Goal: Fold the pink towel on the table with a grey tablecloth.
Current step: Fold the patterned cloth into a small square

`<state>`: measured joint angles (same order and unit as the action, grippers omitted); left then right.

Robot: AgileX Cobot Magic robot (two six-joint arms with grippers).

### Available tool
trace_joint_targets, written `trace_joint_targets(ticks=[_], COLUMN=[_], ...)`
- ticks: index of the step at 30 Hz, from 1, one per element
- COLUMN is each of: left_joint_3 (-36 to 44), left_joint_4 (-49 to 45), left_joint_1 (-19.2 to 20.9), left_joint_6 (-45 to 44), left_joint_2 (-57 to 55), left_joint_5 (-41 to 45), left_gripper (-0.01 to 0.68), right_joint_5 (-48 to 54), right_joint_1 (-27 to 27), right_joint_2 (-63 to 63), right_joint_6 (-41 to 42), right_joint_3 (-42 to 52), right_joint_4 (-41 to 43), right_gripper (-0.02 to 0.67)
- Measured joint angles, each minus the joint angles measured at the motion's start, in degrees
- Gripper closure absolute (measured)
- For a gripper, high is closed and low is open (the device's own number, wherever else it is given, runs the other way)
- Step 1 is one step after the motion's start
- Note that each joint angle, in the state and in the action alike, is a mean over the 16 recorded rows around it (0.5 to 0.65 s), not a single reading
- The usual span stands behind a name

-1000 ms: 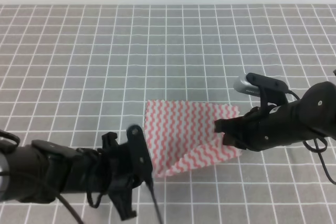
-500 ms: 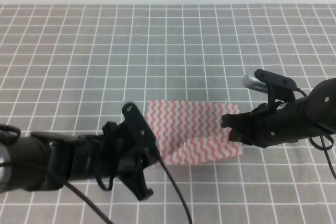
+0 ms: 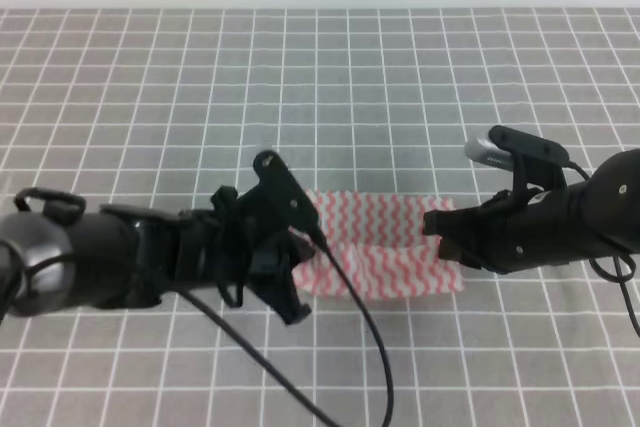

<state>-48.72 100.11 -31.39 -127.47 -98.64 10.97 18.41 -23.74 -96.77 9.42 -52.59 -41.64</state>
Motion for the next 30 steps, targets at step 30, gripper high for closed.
trace_joint_targets(ticks=[30], left_joint_3=[-5.5], left_joint_4=[0.2], left_joint_1=[0.0], left_joint_6=[-3.2], left_joint_2=[-4.3], left_joint_5=[-8.9], left_gripper=[0.675], right_joint_5=[1.5], right_joint_1=[2.6], right_joint_2=[-4.9], right_joint_6=[0.0], right_joint_3=[-6.8], right_joint_4=[-0.4], right_gripper=[0.664])
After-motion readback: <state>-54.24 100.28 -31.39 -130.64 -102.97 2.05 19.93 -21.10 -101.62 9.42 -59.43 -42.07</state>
